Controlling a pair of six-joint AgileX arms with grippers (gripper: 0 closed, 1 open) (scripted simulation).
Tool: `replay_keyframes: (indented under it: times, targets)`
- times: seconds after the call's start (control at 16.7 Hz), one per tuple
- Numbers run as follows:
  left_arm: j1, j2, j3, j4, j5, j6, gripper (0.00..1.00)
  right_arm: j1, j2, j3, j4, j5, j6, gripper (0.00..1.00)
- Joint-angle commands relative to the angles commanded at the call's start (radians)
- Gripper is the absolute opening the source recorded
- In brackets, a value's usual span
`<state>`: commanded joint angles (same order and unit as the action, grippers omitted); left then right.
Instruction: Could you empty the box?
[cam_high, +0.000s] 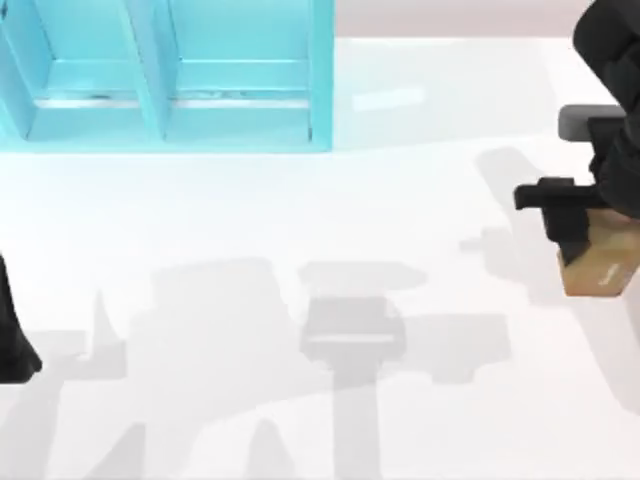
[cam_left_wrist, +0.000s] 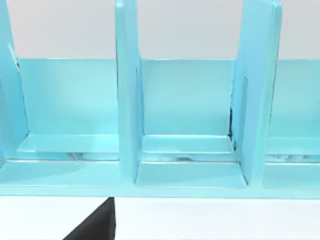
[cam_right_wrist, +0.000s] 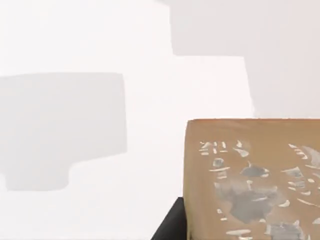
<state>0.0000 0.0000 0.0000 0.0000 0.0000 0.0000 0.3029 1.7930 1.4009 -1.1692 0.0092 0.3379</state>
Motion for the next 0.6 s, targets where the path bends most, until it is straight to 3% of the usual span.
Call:
replay_keyframes:
  times: [0.36, 0.6]
  targets:
    - [0.000, 0.000, 0.000, 0.000, 0.000, 0.000, 1.00, 0.417, 0.061, -0.031, 0.085, -0.004, 0.411, 0.00]
    - [0.000, 0.000, 0.000, 0.000, 0.000, 0.000, 1.00, 0.558, 0.080, -0.045, 0.117, -0.007, 0.547, 0.00]
